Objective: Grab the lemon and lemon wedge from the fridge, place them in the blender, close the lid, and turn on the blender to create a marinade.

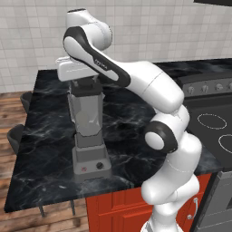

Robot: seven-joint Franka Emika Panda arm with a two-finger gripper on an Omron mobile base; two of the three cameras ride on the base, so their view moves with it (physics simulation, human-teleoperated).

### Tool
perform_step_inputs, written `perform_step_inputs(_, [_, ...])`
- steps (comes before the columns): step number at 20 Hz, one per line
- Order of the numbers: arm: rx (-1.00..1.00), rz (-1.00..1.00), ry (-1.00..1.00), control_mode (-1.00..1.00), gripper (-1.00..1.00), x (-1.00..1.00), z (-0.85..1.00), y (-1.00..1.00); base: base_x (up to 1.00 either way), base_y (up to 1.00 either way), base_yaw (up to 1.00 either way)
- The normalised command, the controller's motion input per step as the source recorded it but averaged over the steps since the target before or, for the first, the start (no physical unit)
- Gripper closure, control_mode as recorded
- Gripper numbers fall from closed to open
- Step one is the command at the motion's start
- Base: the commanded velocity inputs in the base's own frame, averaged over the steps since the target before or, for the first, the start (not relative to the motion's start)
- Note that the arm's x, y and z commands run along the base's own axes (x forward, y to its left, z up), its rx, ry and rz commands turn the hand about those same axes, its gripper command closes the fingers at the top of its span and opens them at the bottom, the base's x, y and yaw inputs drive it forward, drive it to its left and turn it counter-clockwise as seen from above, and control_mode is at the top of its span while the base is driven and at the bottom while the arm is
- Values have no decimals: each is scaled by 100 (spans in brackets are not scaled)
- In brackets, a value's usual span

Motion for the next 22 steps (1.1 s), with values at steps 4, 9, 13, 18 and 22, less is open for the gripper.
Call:
perform_step_inputs(4, [3,0,0,-100,100,-19,0,8,0,0,0])
perform_step_inputs(9, [2,0,0,-100,100,-12,-4,2,0,0,0])
perform_step_inputs(13, [1,0,0,-100,100,0,-26,-1,0,0,0])
perform_step_inputs(18, [0,0,0,-100,100,-10,-42,-12,0,0,0])
perform_step_inputs(22, [0,0,0,-100,100,-3,-27,0,0,0,0])
